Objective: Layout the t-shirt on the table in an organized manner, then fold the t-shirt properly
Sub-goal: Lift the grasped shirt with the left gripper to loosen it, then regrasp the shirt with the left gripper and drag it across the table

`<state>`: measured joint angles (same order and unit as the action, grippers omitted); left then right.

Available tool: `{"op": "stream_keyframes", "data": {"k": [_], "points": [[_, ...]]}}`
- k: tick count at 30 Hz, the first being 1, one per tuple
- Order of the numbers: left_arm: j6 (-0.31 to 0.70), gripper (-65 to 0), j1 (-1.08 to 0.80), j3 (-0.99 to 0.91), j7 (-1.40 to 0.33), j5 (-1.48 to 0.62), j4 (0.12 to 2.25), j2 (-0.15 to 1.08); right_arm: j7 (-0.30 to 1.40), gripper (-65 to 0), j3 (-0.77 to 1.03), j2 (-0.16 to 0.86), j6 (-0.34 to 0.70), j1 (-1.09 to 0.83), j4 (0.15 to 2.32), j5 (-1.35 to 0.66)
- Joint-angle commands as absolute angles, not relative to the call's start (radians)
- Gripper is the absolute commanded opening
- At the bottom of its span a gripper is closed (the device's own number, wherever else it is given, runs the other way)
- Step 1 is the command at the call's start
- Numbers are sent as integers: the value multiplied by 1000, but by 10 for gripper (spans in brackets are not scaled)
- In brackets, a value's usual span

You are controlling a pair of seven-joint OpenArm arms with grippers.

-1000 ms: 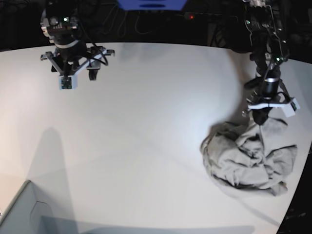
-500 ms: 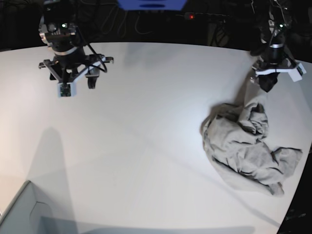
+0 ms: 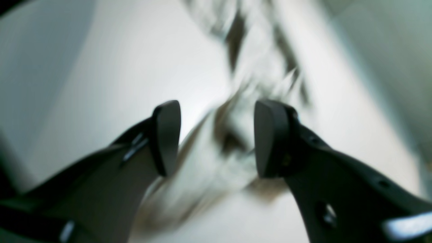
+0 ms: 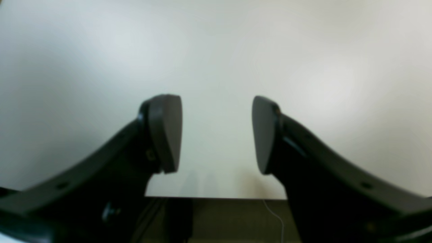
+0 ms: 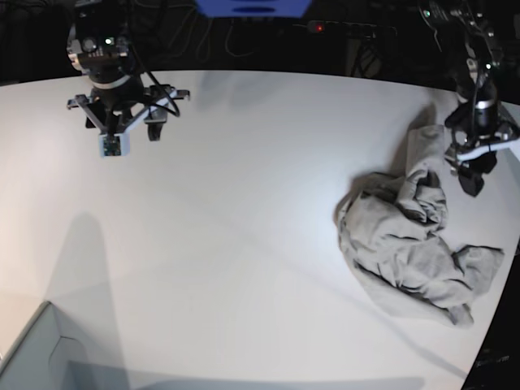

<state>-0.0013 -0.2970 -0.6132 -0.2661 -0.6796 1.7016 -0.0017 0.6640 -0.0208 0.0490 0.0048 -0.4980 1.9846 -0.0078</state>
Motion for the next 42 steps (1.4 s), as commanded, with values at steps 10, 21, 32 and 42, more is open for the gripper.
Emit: {"op": "stream_keyframes", "data": {"k": [10,21,32,42], "points": [[2,-311,-107,-610,-259,-671,1408,2,644,-315,-13,50,8,-503,2003,-7],[4,-314,15,-585,-259,-671,1245,2,645,-315,-13,50,8,-503,2003,-7],[-4,-650,-2,-464,-259,-676,1399,5,645,-315,-13,50,8,-503,2002,-7],[1,-650,-77,-222,-257,-671,1816,13,645,-315,-13,50,8,-499,2002,-7]]}}
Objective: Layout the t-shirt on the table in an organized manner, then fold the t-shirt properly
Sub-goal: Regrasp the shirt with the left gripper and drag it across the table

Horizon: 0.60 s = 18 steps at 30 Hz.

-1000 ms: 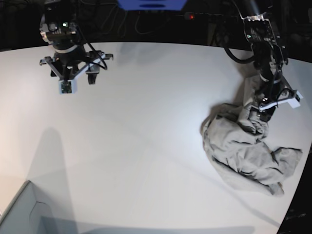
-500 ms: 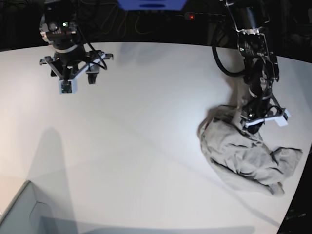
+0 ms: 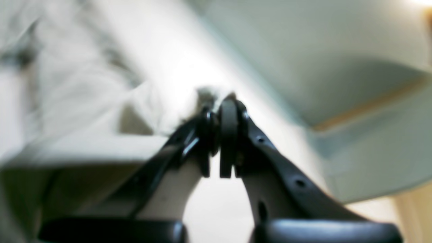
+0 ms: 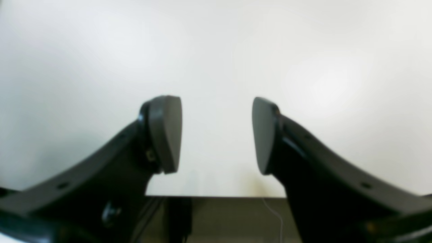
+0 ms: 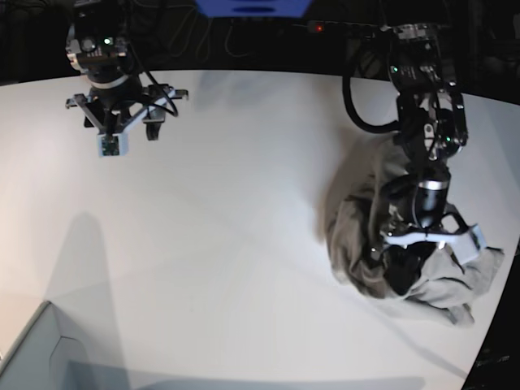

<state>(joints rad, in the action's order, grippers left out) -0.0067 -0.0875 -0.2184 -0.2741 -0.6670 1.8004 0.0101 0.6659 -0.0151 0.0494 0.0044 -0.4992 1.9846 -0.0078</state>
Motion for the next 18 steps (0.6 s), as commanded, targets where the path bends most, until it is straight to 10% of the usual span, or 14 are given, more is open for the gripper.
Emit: {"op": "stream_keyframes", "data": {"k": [1,18], "points": [[2,-650,-74,-197,-257,-670,1837,13,645,-315,-13,50,8,-499,2002,-7],[4,-644,105,421,-252,-469,1681,-25,647,-315,71,48,8,-519,2002,-2]]}}
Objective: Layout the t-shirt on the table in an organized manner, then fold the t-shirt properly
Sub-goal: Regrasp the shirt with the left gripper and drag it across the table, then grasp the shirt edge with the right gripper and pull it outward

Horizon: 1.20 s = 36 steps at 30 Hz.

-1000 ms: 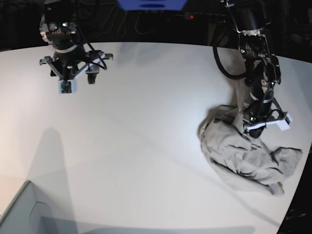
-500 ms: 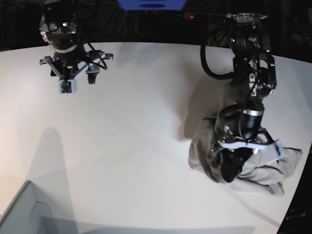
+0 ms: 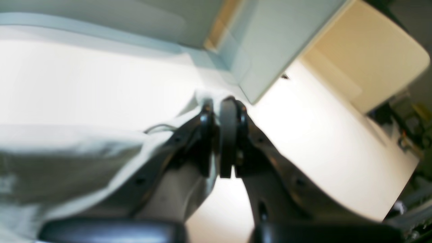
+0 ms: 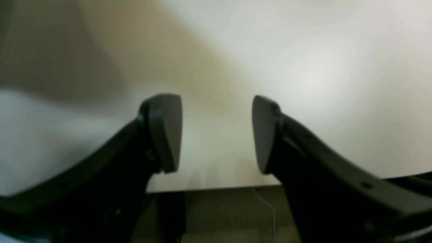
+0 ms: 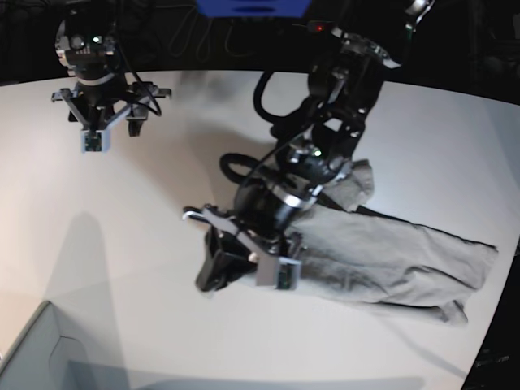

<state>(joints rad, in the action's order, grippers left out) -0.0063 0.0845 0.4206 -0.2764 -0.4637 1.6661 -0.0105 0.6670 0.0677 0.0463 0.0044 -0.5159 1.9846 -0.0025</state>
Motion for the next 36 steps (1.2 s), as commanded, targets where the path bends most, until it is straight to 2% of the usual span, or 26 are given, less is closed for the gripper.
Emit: {"op": "stream_keyframes", "data": {"k": [1,2,4,8,10,13,21,27,30,36], "points": [[4,-634,131,444,-257,-469,1639,-38,647,-315,82,48,8,-519,2002,-2],[-2,-607,159,473,-259,-469,1592,-44,647,-315,90,47,8,-519,2002,-2],[-2,-510,185,522,-259,-469,1532,-44,647,-315,96,47,8,-522,2002,-2],[4,-265,168,539,-255,-470,1517,-39,647,-315,96,48,8,-533,2002,-4],[4,-163,140,530,-251,-470,1555,1,647,-315,94,45,8,-536,2002,-4],[4,-74,94,466,-251,-470,1627,61,647,-315,90,45,8,-533,2002,-5],[4,-68,-61,41,-254,-470,1656,194,639,-315,-25,45,8,-503,2005,-5],[5,-68,-50,-346,-257,-470,1420,211,645,-315,-154,45,8,-463,2002,-5],[5,-68,16,-421,-257,-466,1253,223,645,-315,-213,47,8,-435,1983,-5],[7,-68,150,-424,-254,-469,987,272,641,-315,-295,44,8,-395,1900,-5]]}}
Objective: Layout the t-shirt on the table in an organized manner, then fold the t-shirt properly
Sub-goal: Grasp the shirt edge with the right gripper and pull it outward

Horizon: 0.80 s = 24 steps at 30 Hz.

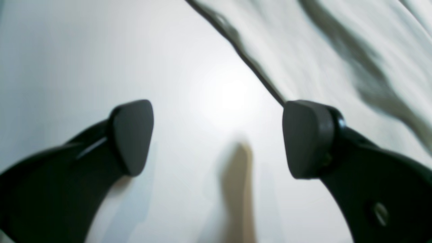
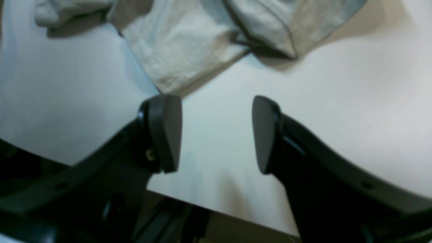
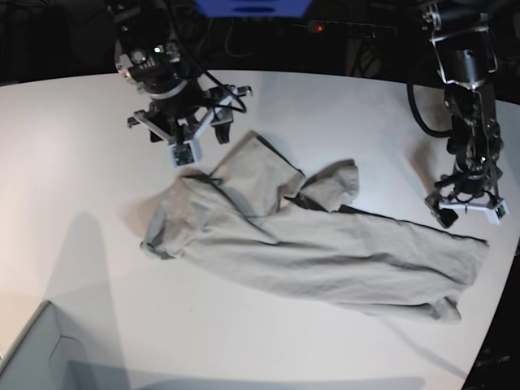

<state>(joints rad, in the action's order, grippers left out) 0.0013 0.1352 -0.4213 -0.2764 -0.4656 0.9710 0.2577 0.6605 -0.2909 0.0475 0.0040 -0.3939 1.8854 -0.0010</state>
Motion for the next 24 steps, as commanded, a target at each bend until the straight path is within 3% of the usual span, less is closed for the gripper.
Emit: {"op": "stream_keyframes", "data": {"k": [1,12,24], "points": [[7,-68,165,-424,-254,-466,966,272,639,-315,-303,44,8,-394,1890,-5],[7,-68,289,-424,-254,-463,840,272,638,-311,-435,35,4,-239,1676,-5],[7,-68,285,-424,-254,-463,837,300,638,-318,-424,-33,2,-67,1395,-5]]}}
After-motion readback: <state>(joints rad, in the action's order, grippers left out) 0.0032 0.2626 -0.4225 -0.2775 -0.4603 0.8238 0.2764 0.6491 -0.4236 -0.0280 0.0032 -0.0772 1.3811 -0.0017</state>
